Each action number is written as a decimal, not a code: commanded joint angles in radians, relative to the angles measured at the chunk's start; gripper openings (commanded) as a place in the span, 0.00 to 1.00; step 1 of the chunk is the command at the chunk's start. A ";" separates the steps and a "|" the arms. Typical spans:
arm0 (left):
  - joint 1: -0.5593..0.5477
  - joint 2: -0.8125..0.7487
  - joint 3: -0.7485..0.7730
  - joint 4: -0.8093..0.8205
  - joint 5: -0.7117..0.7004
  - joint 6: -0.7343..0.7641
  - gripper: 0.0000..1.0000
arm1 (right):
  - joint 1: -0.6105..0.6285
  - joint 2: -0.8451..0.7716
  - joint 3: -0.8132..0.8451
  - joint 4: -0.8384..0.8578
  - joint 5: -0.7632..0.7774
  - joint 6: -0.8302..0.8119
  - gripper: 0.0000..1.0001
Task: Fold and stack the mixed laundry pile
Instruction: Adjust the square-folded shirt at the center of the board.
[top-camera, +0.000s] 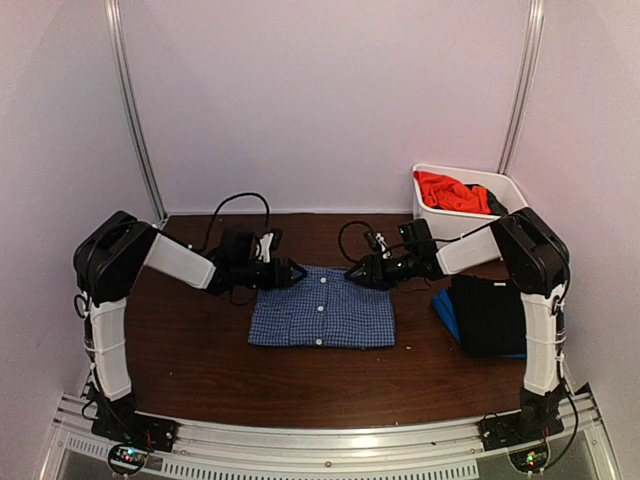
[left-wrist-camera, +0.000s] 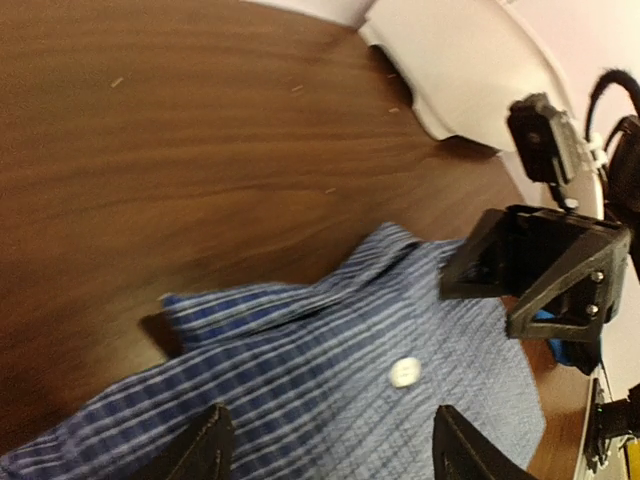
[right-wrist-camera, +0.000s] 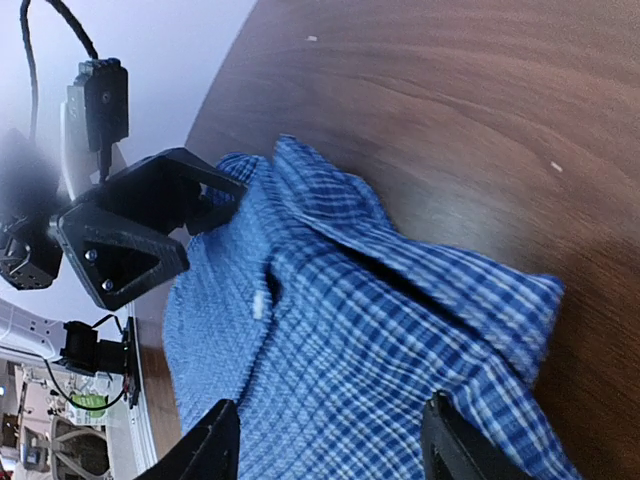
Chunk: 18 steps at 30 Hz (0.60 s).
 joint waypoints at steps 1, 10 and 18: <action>0.086 0.062 -0.044 0.067 -0.070 -0.063 0.69 | -0.072 0.084 0.014 0.021 0.016 0.010 0.62; 0.168 0.013 -0.184 0.059 -0.131 -0.060 0.69 | -0.093 0.002 -0.025 -0.043 0.051 -0.041 0.64; 0.074 -0.342 -0.157 -0.230 -0.340 0.286 0.75 | -0.097 -0.325 -0.103 -0.228 0.141 -0.110 0.61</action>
